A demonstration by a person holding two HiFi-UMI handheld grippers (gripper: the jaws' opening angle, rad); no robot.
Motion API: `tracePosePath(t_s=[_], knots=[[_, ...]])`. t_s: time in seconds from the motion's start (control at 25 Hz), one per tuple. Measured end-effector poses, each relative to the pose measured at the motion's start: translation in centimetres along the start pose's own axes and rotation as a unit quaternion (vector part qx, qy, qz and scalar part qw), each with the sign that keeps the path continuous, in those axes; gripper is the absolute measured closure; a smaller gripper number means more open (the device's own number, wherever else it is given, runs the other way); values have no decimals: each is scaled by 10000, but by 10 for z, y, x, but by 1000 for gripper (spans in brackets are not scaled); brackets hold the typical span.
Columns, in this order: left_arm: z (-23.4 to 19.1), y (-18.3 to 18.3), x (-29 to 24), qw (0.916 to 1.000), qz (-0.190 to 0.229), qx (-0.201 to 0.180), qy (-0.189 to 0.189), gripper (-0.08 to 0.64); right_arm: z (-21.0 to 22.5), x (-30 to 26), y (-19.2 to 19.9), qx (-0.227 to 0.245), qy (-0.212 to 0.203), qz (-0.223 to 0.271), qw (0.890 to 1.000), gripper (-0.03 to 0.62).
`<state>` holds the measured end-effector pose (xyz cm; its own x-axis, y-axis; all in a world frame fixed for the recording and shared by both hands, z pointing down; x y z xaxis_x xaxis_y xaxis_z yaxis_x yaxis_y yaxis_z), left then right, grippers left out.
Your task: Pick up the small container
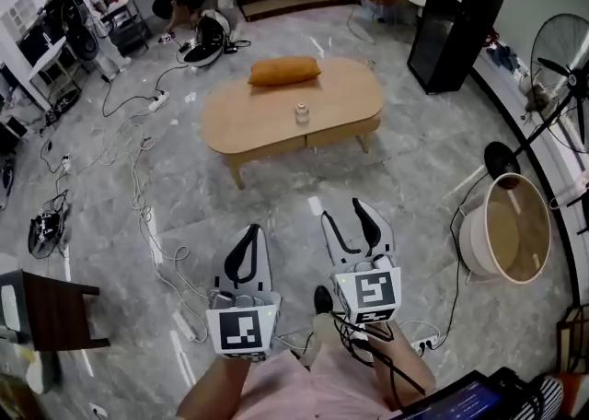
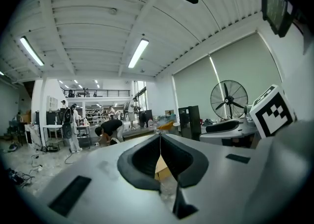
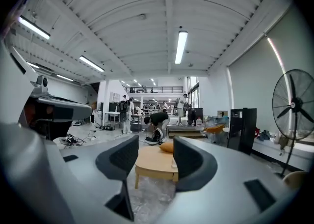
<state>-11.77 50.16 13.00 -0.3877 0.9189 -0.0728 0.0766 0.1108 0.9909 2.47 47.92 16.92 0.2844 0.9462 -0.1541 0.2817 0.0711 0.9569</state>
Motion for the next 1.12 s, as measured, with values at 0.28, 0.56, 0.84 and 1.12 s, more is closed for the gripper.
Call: tracePosePath(t_s=[0.28,0.56,0.84,1.12], knots=[[6,-19,-92,9999,139,-46,-74,546,63,-74,-8,-21,-128,133,9998,370],[-8,-25,-149,9997,213,-11,-141,546,93,-124,-1,126,-149,82,9998,370],[-53,-4,-221,9997,9,127,-217,546,102,-203,19,147,-218,-100,9996,368],[-123,-5,-329,9995,-39,272,-180,546,119,-316,13,158,-206,-58,9996,359]])
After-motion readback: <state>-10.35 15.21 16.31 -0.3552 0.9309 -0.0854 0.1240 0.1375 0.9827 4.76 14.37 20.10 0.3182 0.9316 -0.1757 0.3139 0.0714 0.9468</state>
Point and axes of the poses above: the fingertips, and each gripper's own axes: x backward along the fingers, z to its right, y out of its underside, the point moved 1 cm from there along x, backward along the fingers, and after that the axes turned 12 degrees about x, right-handed, at the moved point
